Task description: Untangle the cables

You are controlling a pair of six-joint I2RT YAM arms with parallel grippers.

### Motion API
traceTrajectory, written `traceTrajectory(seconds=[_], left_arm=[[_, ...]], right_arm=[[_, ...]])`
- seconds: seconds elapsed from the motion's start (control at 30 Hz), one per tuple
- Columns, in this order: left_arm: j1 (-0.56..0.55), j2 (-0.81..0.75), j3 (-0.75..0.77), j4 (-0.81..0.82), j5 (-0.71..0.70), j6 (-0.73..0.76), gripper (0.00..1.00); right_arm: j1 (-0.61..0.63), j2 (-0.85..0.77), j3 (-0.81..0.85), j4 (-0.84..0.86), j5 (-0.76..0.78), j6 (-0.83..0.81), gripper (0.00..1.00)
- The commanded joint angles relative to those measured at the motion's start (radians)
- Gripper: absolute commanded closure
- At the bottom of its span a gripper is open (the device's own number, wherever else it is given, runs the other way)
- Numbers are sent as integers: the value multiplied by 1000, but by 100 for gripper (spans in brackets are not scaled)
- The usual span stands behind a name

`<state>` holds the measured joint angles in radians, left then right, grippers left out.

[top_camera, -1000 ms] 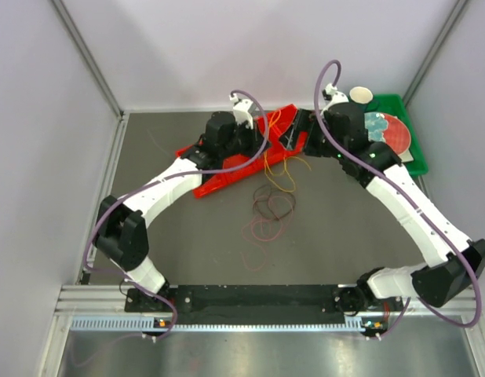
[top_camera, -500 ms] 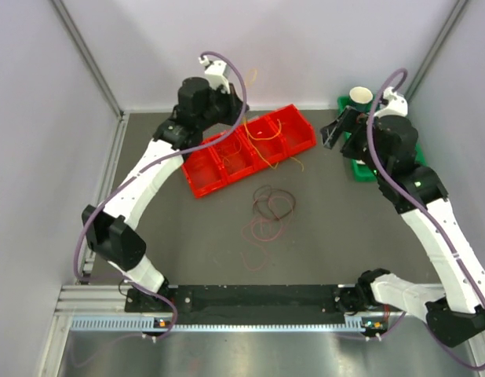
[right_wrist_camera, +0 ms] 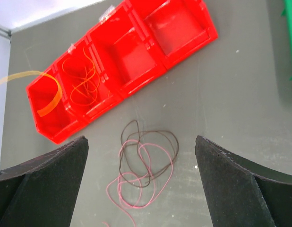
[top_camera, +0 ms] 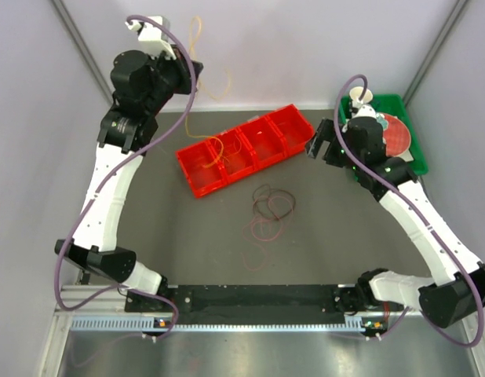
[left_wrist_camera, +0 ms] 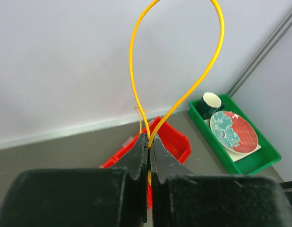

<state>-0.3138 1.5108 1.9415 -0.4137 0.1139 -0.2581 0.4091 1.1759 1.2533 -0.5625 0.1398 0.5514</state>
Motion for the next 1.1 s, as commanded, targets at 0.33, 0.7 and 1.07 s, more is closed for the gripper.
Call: traceTrajectory(seconds=[0.33,0.7,1.07], left_arm=[[15,16,29,1,-63,17,100],[28,-47,-62,81,-105,10,100],[35,-64,-47,72,-105,25,100]], right_arm=[[-6,31,-5,72,-69,27,6],[-6,39,3,64,-74,22,7],[-6,59,-2,84,-112,35,7]])
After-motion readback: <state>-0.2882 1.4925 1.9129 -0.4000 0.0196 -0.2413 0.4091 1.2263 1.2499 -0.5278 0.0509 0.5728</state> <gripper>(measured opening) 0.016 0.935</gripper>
